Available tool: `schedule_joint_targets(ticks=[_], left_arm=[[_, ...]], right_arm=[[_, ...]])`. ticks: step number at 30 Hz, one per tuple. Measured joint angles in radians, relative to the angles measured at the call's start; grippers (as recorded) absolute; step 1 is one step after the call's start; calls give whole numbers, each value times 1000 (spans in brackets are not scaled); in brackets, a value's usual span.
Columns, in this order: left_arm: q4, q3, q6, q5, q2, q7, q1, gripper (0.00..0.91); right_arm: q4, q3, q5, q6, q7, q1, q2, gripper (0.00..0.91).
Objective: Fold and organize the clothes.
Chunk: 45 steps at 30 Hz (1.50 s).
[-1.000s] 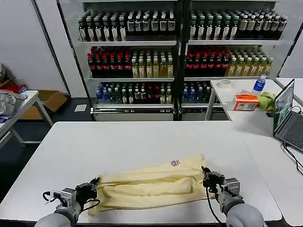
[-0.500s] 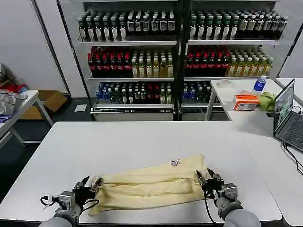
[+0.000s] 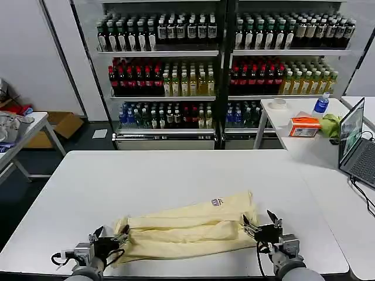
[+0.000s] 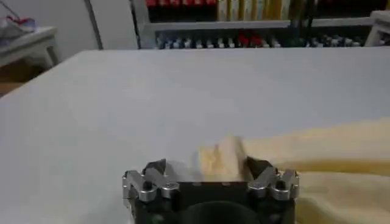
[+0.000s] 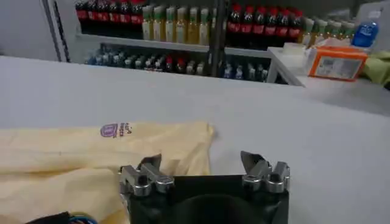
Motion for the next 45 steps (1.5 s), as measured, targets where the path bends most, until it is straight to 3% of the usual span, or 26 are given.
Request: schedule_joint_targets(ticks=[32, 38, 45], left_arm=[[-12, -5, -3, -191, -94, -3, 24, 30], [-3, -66, 15, -265, -66, 7, 9, 30], [37, -190, 42, -374, 20, 16, -15, 30]], right_arm=[[27, 34, 20, 9, 14, -27, 9, 907], [26, 38, 28, 11, 14, -23, 6, 907], [28, 38, 34, 11, 15, -20, 2, 907]])
